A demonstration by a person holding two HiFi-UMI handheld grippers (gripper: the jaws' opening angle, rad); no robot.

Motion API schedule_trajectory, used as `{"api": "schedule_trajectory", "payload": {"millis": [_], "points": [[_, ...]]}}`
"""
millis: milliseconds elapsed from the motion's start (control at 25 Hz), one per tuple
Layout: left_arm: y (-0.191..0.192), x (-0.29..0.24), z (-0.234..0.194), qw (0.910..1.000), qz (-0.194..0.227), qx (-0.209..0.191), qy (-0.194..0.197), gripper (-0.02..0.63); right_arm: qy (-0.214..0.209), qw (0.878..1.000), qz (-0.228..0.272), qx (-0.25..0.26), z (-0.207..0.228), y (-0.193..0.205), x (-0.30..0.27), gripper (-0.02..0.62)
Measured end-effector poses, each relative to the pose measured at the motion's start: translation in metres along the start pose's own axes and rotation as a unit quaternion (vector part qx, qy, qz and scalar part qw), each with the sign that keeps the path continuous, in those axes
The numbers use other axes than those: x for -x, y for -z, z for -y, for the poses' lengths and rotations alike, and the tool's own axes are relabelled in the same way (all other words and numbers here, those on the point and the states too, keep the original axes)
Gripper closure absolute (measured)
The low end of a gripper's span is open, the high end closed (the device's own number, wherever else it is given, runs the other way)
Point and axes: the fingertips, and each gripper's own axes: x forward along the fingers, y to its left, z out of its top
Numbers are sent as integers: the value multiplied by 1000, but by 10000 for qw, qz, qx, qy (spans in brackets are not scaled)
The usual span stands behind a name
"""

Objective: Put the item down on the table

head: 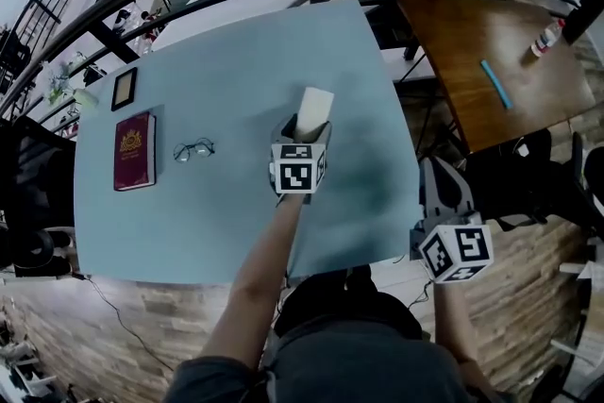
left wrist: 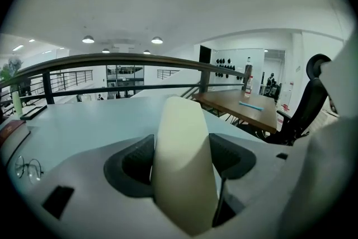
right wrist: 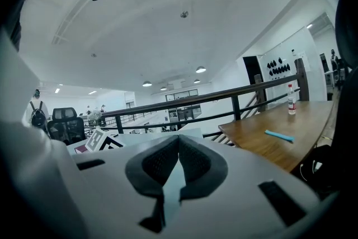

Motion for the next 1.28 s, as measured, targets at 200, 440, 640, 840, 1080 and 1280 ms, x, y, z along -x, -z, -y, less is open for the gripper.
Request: {"api": "schedule_trajectory", "payload": {"millis": [200,440,640,840,1080,1280], "points": [[26,-23,-2,9990,-430,-90,20,298,68,9999,-87,-24,0,6,-4,592],[46,-37,-3,9971,-745,-140,28,298,106,9999,-124,-24,3,8,-8,592],[53,-42,-3,9953,-942,-202,-42,298,120,9998,-146,-18,8,7,-11,592],[59,-45,-5,9925,-1184,-260,-160,298,84,9998,-182,-2,9,7,-16,592],[59,-47,-5,9908,-1352,-93,-14,296,11,9997,-262,-29,8,7,-23,592],[60,-47,-5,9902,-1393,-72,12,296,-73,9996,-284,-28,3,7,-28,592]]}}
